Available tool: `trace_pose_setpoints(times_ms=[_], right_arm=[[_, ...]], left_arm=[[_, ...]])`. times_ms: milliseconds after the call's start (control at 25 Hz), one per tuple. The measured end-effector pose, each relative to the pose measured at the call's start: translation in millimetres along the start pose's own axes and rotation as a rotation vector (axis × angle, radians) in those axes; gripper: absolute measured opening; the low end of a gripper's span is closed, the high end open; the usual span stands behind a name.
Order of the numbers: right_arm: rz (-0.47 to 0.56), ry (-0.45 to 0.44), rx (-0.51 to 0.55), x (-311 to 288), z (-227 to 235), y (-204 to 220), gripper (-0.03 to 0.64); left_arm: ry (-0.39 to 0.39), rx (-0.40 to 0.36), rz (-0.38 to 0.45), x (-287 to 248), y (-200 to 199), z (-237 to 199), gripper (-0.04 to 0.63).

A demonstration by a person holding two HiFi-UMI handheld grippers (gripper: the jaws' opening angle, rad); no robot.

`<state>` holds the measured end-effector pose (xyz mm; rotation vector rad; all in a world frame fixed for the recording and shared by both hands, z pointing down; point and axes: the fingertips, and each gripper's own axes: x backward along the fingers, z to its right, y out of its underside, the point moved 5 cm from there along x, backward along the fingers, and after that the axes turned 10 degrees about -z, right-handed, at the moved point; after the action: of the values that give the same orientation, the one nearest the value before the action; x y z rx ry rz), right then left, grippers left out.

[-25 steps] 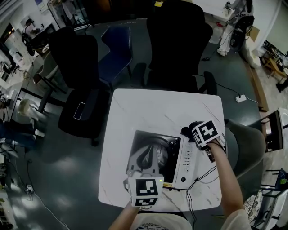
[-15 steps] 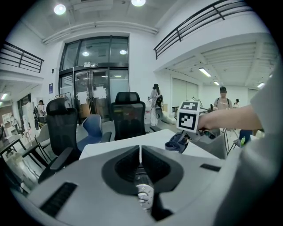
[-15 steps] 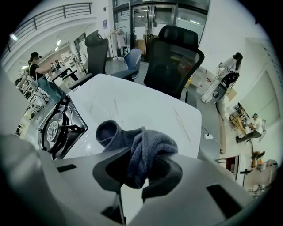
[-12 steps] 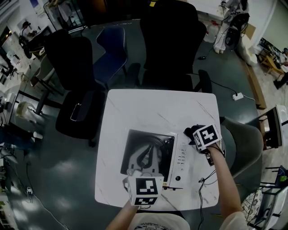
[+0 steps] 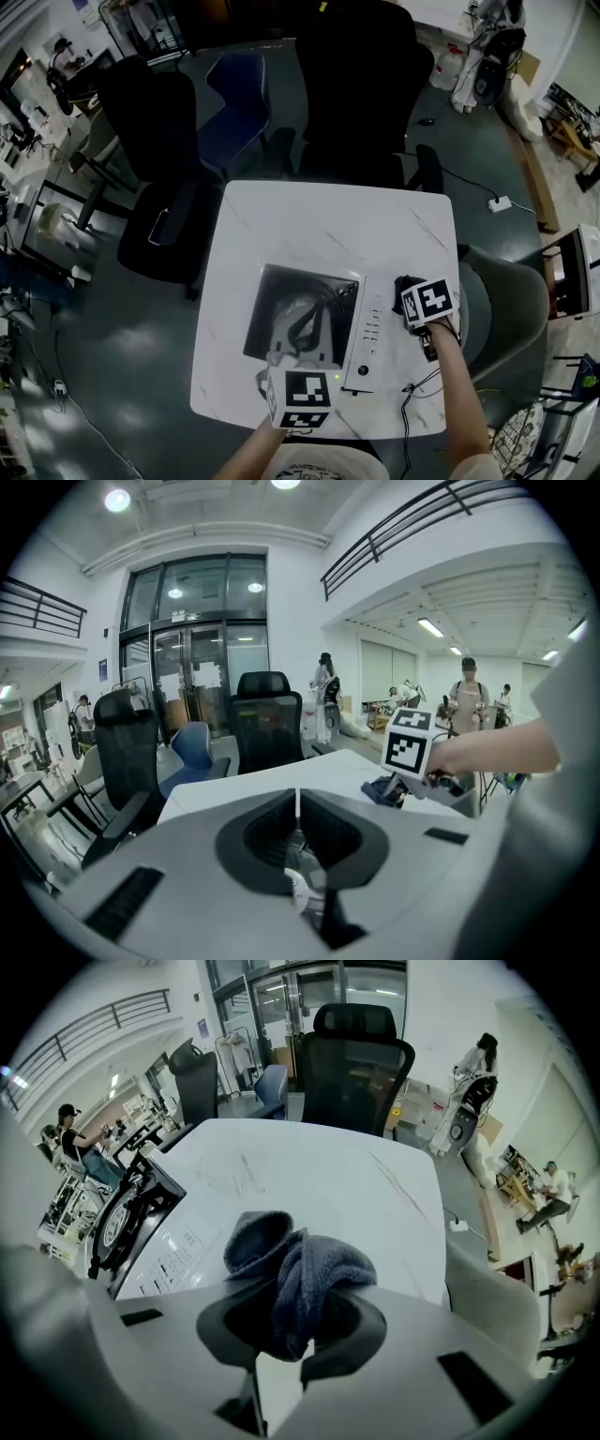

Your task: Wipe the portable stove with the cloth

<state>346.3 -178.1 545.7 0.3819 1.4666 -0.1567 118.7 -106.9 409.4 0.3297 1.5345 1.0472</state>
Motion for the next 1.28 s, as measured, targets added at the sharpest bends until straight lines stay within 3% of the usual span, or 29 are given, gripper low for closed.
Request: trace_pose_setpoints(times_ms=[800, 1280], right_arm=[[-0.008, -0.081, 0.058, -9.9, -31.3, 51.2, 0.075], [-0.053, -0.074, 0.001, -4.7, -57.4, 95.1, 0.074]], left_arm=[[-0.013, 0.013, 0.007, 12.6, 17.9, 0.7, 0.023], [0.043, 0.020, 0.015, 16.7, 28.2, -19.6, 0.022]])
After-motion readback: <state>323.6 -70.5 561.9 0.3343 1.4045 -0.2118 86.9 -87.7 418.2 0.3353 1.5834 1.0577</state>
